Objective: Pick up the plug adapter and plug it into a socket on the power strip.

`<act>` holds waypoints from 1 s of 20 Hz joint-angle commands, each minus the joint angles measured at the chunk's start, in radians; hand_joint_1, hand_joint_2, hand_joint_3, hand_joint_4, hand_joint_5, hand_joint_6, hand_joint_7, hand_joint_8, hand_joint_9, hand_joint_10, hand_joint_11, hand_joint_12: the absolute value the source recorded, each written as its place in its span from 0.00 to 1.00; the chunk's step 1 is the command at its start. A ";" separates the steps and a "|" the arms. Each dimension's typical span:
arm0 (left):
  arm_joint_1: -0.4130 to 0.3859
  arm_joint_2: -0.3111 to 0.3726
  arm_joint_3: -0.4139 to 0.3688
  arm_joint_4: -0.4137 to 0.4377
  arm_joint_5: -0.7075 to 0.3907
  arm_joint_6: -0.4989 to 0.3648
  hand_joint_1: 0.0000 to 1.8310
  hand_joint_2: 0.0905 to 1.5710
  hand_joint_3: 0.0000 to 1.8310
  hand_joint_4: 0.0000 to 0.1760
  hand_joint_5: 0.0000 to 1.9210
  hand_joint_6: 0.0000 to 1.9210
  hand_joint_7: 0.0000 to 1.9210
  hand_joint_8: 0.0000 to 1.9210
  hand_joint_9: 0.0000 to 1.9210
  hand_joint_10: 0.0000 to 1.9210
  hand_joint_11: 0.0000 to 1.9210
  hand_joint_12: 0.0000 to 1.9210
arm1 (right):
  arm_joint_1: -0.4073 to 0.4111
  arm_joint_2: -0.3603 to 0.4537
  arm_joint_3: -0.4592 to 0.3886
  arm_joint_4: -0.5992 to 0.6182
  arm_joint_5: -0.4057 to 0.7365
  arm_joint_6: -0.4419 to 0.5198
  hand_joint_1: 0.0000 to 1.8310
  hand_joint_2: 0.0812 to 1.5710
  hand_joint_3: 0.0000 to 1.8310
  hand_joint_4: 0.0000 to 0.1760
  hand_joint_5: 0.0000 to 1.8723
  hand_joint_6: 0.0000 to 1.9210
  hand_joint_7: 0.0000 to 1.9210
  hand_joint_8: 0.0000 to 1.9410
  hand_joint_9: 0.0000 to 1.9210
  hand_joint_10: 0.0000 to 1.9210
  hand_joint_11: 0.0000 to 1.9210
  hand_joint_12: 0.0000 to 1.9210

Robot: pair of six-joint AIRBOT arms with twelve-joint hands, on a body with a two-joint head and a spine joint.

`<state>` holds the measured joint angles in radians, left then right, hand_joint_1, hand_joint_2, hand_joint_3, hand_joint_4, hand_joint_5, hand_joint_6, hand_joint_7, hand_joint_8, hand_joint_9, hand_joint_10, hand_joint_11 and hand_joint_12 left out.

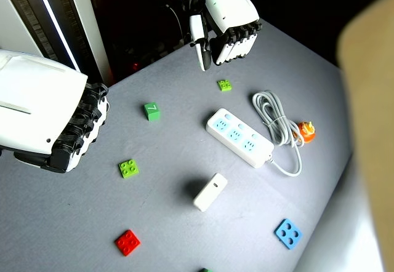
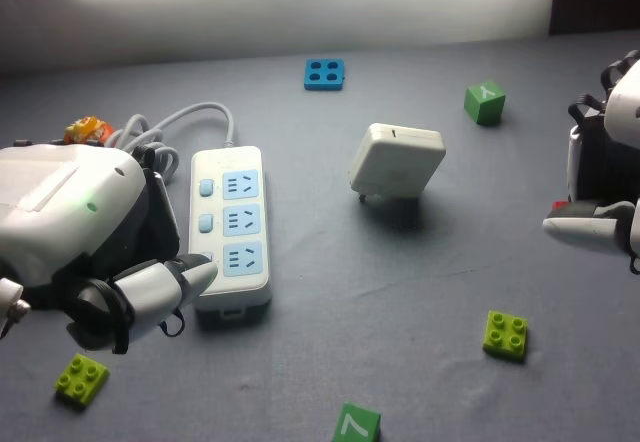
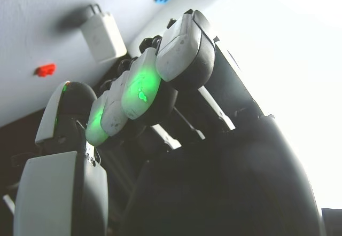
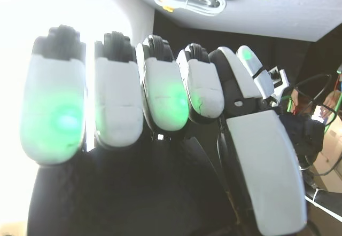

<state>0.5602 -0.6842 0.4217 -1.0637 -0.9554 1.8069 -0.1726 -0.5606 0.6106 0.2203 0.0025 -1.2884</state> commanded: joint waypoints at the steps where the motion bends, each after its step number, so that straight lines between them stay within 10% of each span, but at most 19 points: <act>1: -0.006 -0.001 0.002 0.051 -0.072 0.000 0.05 0.73 0.10 0.00 0.00 0.01 0.00 0.00 0.00 0.00 0.00 0.03 | 0.011 0.006 0.000 0.001 0.109 -0.008 0.02 0.67 0.10 0.00 0.00 0.01 0.00 0.01 0.00 0.01 0.00 0.07; 10: 0.003 0.000 0.003 0.019 -0.040 0.028 0.00 0.80 0.00 0.00 0.02 0.00 0.00 0.00 0.00 0.00 0.00 0.00 | 0.026 -0.007 0.014 0.002 0.196 -0.049 0.06 0.74 0.00 0.00 0.04 0.00 0.03 0.00 0.03 0.00 0.00 0.15; 14: 0.005 -0.002 0.034 -0.010 0.082 0.056 0.00 0.80 0.00 0.00 0.01 0.00 0.00 0.00 0.00 0.00 0.00 0.00 | 0.105 -0.051 0.097 0.216 0.005 -0.007 0.18 0.73 0.00 0.00 0.02 0.00 0.01 0.00 0.02 0.00 0.00 0.15; 20: 0.047 -0.005 0.060 0.023 0.098 0.060 0.01 0.80 0.00 0.00 0.00 0.00 0.00 0.00 0.00 0.00 0.00 0.00 | 0.163 -0.176 0.309 0.220 -0.199 0.148 0.42 0.69 0.00 0.00 0.00 0.00 0.00 0.00 0.00 0.00 0.00 0.03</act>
<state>0.6250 -0.6937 0.4782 -1.0695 -0.7940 1.8488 -0.0216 -0.7540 0.9401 0.4252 -0.2607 -1.1286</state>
